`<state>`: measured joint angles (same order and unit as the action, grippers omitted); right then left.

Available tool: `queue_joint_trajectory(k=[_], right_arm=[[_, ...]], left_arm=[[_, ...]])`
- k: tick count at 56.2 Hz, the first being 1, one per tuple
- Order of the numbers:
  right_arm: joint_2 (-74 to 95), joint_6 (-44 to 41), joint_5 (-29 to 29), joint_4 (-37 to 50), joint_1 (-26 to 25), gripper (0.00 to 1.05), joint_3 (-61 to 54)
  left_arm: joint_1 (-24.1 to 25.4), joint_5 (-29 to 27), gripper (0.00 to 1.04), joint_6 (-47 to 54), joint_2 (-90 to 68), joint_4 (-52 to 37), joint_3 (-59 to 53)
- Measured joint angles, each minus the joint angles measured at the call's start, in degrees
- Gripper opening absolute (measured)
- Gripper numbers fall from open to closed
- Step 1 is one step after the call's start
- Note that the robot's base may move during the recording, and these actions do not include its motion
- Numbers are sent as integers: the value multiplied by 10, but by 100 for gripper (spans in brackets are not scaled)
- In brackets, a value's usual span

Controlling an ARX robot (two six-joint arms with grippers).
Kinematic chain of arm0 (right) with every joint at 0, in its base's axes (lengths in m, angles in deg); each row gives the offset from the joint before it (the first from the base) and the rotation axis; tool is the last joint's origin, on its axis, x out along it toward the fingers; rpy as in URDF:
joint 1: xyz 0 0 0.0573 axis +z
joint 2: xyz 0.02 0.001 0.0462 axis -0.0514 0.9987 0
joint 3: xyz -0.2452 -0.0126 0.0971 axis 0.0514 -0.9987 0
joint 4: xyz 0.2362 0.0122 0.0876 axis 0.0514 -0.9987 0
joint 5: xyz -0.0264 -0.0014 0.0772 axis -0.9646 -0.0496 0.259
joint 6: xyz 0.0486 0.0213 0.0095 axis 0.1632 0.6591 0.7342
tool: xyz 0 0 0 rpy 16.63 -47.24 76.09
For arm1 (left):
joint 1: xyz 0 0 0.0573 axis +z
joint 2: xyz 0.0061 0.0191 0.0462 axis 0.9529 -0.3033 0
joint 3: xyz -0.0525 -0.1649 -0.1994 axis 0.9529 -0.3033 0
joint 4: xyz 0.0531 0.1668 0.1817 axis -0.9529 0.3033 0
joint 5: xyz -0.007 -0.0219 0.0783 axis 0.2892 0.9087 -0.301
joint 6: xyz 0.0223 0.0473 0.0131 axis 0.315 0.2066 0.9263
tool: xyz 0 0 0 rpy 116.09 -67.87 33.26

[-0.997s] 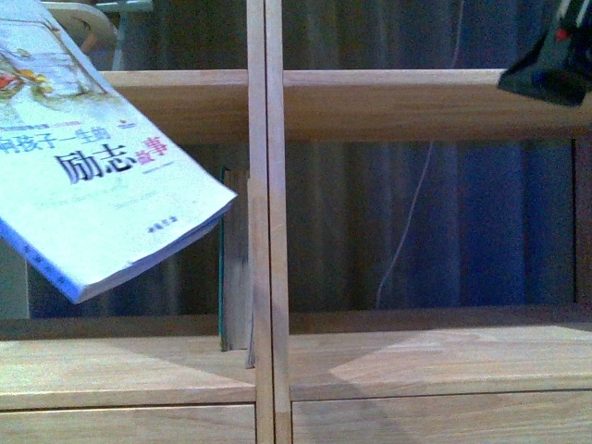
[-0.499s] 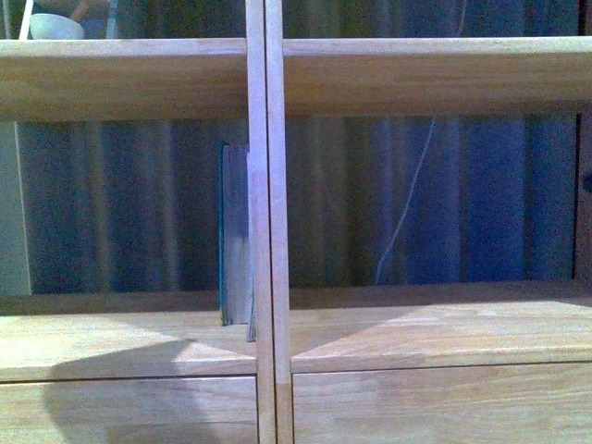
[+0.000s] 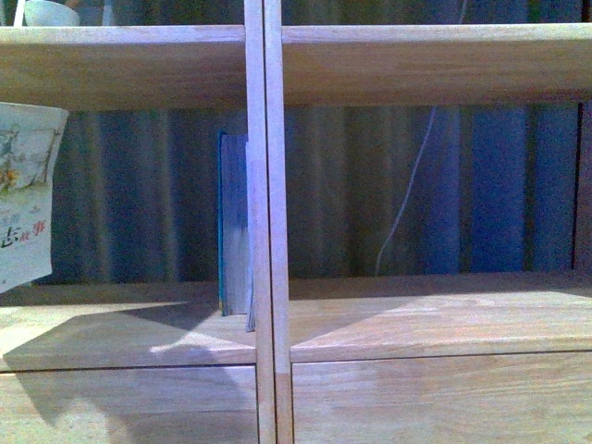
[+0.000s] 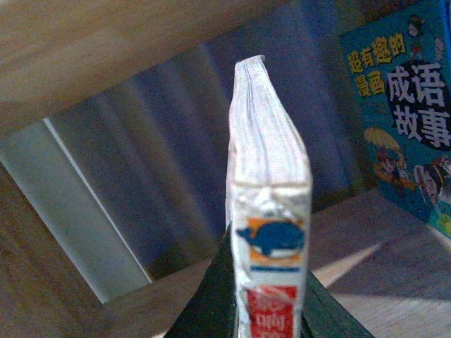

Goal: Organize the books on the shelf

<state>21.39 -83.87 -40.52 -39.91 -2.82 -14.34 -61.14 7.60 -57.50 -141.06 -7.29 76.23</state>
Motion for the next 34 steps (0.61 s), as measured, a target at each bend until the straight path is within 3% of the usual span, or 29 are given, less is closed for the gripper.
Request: queue_joint_trajectory(k=[34], right_arm=[[-137,0,0,-40,0,3,-93]], left_arm=[[-122,-58,7,-55,-234,28,264]])
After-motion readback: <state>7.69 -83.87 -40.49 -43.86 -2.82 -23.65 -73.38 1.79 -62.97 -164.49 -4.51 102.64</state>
